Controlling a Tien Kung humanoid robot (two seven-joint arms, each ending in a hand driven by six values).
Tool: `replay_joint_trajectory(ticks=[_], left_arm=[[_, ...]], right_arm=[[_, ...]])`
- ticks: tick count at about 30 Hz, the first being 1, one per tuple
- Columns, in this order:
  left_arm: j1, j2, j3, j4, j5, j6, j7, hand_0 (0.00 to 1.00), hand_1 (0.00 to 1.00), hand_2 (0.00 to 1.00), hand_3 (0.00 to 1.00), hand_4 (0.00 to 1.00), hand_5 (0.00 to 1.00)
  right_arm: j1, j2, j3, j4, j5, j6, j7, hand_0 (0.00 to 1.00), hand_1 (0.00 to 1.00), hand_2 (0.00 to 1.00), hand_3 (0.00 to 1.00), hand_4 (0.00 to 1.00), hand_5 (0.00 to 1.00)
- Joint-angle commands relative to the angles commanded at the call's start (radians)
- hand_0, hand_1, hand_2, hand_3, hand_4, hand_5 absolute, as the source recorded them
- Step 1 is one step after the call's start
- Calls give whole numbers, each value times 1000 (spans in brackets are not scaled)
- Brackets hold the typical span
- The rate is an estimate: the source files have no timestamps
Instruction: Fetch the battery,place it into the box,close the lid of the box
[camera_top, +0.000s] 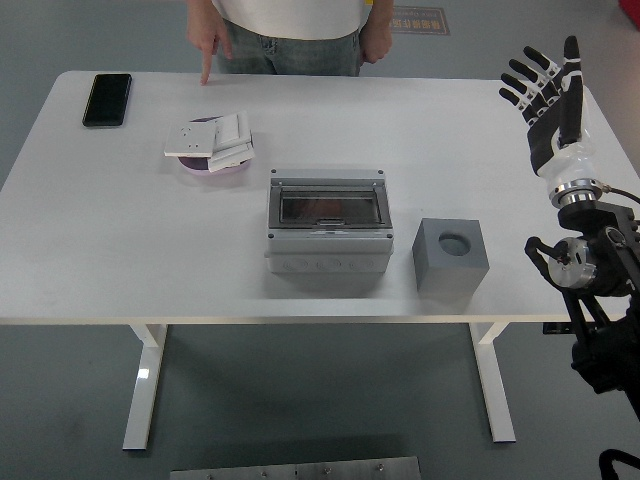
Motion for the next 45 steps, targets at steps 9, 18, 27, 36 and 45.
replay_joint_trajectory(ticks=[9,18,27,36,45], left_arm=[[5,-7,11,1,-17,-2,-9,611,723,646,603,722,223],[5,-10,13,2,-18,-3,-10,610,722,645,602,720,221],[5,-12,14,2,-20,-4,-12,611,721,644,603,720,220],[6,-12,13,2,-19,-3,-11,611,721,644,602,721,219],[6,-12,9,2,-15,-2,-9,610,720,644,602,721,218]], right_arm=[[-2,3,7,-2,-3,1,-2,777,725,731,766,943,944],[-4,2,7,-2,-7,1,-6,780,728,735,768,943,934],[-5,0,9,-1,-6,1,-6,780,728,735,767,878,726],[-5,-2,9,-7,37,0,8,780,728,735,769,865,695],[-5,-4,11,-12,84,-4,25,779,727,735,769,930,998]])
